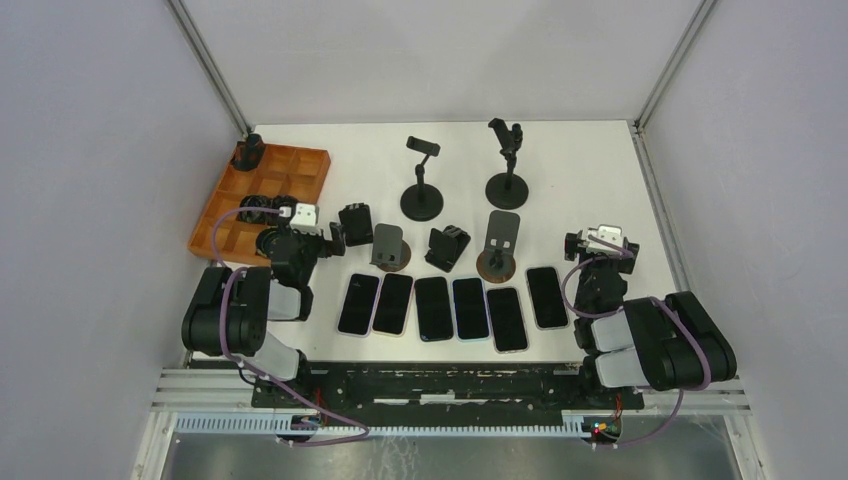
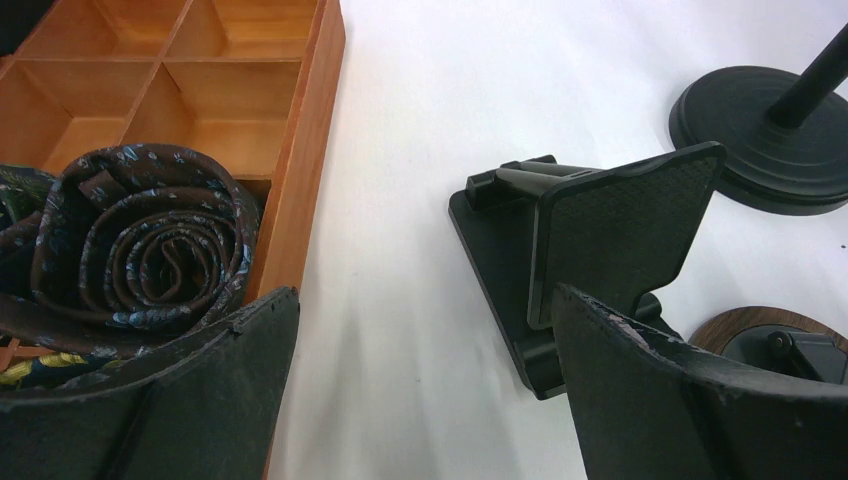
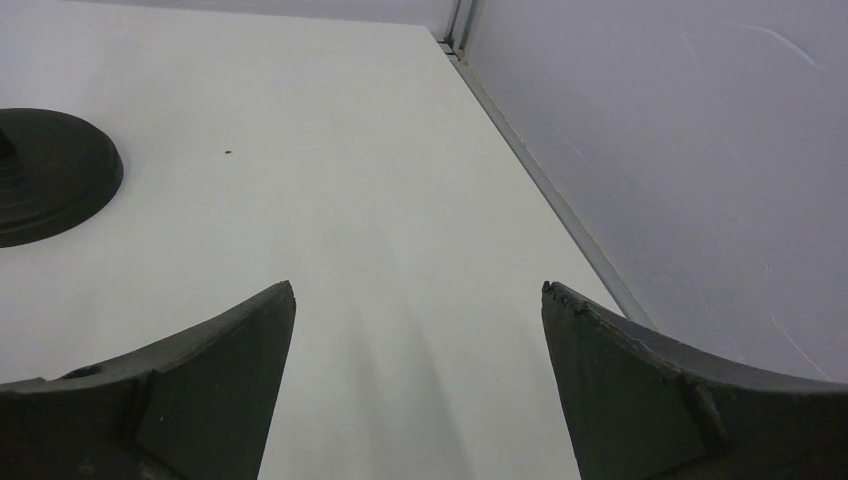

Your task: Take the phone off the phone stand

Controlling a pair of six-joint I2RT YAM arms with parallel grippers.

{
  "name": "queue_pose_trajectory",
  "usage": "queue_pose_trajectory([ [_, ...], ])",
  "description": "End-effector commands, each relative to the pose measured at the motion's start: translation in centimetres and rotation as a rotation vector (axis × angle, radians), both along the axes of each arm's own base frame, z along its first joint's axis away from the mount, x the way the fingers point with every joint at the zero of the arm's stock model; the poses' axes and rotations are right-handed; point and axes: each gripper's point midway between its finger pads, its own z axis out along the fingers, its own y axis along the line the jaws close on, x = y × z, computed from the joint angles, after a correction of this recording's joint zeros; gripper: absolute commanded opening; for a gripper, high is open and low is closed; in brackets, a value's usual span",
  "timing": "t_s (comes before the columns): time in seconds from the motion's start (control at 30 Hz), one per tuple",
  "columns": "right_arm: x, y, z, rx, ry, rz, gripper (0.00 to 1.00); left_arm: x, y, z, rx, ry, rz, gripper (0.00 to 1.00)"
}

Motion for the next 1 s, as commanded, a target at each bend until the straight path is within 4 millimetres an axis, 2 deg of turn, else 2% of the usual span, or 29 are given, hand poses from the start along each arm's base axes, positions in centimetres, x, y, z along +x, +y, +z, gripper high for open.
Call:
queue_pose_trajectory([
  [0.0, -2.94, -0.53, -3.37, 0.014, 0.092, 0.002, 0.98, 0.09, 0.63, 0.55, -0.036, -0.017, 0.046, 1.0],
  [0.97, -2.95, -0.53, -3.38, 0.014, 0.093, 0.004, 0.98, 0.17, 0.66, 0.62, -0.038, -0.019, 0.048, 1.0],
])
